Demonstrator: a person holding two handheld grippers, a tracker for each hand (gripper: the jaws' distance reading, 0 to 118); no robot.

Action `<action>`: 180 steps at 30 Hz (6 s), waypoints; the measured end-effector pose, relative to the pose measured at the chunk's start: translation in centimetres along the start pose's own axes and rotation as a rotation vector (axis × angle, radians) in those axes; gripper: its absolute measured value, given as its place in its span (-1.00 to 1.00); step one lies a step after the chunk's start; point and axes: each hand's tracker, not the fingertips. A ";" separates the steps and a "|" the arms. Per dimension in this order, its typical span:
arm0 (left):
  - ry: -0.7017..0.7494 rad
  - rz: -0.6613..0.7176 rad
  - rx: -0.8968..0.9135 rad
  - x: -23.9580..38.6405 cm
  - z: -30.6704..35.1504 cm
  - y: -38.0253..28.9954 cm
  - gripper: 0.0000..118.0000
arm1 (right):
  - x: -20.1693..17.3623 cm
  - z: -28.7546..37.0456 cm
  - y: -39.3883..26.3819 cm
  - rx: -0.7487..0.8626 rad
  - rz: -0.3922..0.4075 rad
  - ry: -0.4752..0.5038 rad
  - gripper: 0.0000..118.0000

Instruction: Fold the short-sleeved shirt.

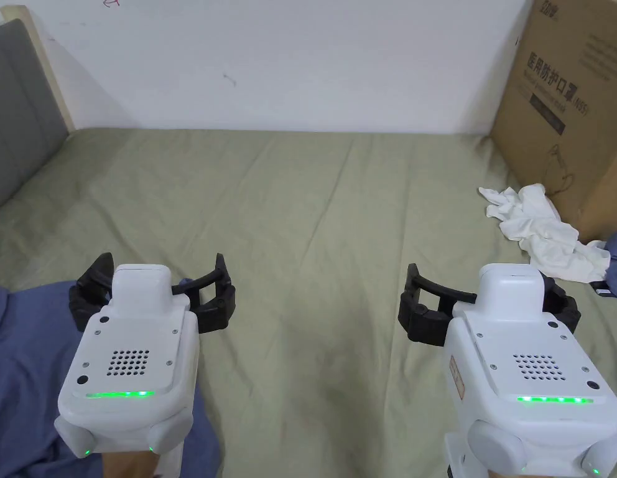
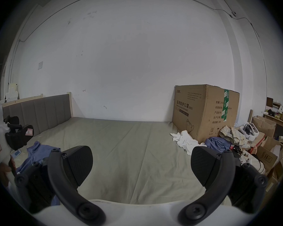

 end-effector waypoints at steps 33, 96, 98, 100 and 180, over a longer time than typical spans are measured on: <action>-0.096 0.090 -0.068 0.6 -0.6 1.5 -0.91 | 0.5 0.0 0.9 -0.042 0.021 -0.020 -0.96; 0.105 0.259 -1.011 -19.1 -13.8 -14.6 0.99 | -15.3 -7.8 -0.3 -0.143 0.070 0.355 -0.96; 0.110 0.242 -1.034 -18.6 -14.3 -15.7 0.99 | -14.8 -8.1 -0.7 -0.156 0.072 0.344 -0.96; 0.116 0.229 -1.092 -18.2 -15.1 -17.0 0.96 | -14.5 -8.4 -1.0 -0.171 0.075 0.332 -0.96; -0.614 -0.138 -1.037 18.3 -9.7 -10.4 0.37 | 7.2 -0.5 -1.1 -0.136 -0.053 -0.022 -0.96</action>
